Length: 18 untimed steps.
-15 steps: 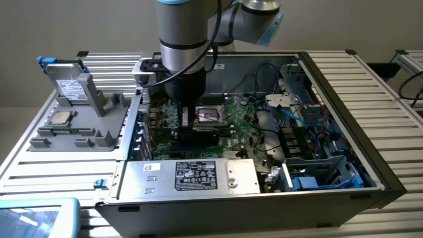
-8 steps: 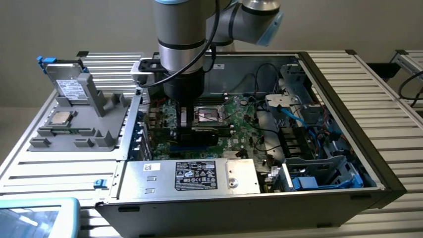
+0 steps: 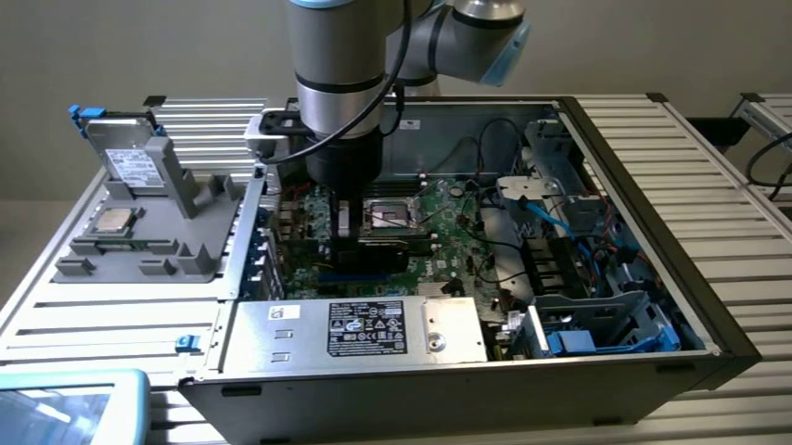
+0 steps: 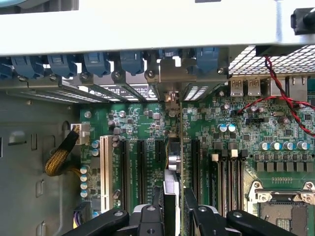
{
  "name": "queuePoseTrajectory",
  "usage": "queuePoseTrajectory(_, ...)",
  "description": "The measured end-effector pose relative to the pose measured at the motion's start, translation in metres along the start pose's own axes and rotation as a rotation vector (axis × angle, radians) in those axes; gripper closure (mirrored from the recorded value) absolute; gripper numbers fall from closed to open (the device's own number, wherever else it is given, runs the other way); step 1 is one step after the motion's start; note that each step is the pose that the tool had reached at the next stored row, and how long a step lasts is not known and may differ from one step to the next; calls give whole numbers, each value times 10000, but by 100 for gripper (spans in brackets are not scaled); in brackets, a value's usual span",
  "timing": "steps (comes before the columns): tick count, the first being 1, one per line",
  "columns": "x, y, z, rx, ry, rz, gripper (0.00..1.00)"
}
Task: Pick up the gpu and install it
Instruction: 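Insert the gpu into the slot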
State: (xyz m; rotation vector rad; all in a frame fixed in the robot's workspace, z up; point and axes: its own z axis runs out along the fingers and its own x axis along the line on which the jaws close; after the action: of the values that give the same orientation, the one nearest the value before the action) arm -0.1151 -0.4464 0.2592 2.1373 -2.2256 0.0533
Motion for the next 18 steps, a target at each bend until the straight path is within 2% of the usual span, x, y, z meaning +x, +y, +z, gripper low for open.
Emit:
queuePoseTrajectory(11, -4, -18, 1, -10, -2, 141, 73)
queuePoseTrajectory(18, -3, 16, 13, -10, -6, 142, 73)
